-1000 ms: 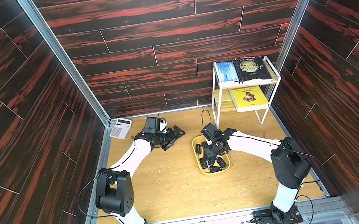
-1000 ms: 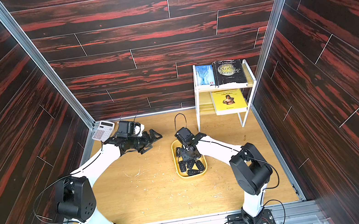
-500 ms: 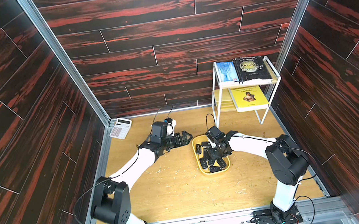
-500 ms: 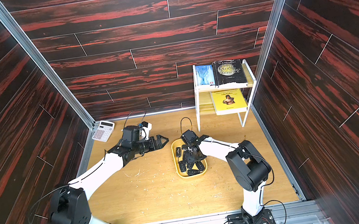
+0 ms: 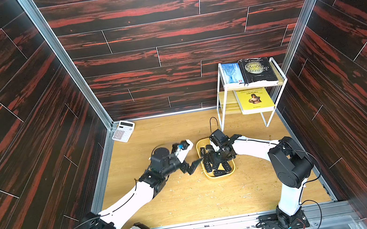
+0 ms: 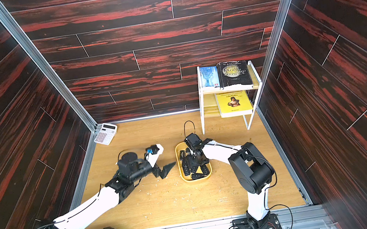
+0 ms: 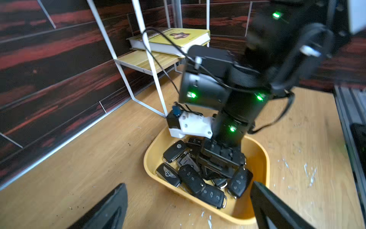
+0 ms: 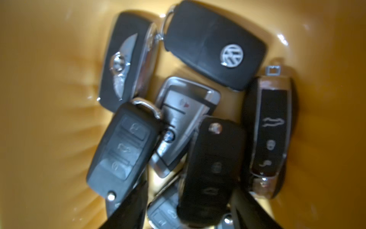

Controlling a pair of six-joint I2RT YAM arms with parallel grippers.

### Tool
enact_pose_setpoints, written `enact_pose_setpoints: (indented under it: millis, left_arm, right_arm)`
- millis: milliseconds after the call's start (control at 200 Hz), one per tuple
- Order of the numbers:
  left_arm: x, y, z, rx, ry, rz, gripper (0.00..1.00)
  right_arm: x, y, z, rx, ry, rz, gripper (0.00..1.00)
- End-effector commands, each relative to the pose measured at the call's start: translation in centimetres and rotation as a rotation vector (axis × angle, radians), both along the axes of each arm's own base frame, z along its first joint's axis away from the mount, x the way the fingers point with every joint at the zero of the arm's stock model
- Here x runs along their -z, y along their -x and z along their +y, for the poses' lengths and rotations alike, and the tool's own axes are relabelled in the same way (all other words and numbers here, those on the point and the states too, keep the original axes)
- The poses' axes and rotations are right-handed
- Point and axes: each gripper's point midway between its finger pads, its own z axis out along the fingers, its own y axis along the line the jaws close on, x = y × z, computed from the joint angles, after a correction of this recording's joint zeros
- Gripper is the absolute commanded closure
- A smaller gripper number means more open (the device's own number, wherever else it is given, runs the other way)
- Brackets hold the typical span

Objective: Place the car key into the storage box
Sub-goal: Place the car key in the storage box, then reset both arms

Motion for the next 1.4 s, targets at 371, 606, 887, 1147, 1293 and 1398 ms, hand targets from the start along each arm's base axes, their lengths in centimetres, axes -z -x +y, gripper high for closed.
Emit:
enact_pose_setpoints:
  millis: [371,606,887,1147,1293,1398]
  left_arm:
    - [-4.2,2.5,0.3,0.078,-0.002,-0.293,0.0]
    - [-5.4,4.0,0.7,0.122,-0.048,-0.284,0.01]
    - [-9.9,2.2,5.2,-0.213,0.086,-0.202,0.0]
    - [-13.8,-0.6,24.4,-1.285,0.182,-0.265,0.0]
    - [-7.7,-1.5,27.7,-1.455,0.031,-0.188,0.0]
    - [-3.5,-2.2,28.6,-1.454,0.062,-0.203,0.0]
  right_arm:
    - [-6.8,-0.5,1.1,0.003,-0.085,-0.057,0.2]
    - [-12.1,-0.2,1.3,0.002,-0.155,-0.119,0.19]
    - [-16.6,0.6,-0.4,0.003,-0.188,-0.271,0.12]
    - [-25.0,-0.2,-7.9,0.171,-0.086,-0.763,0.02]
    - [-25.3,-0.6,-11.8,0.295,0.062,-0.889,0.02]
    - [-24.9,-0.4,-14.7,0.332,0.218,-1.068,0.01]
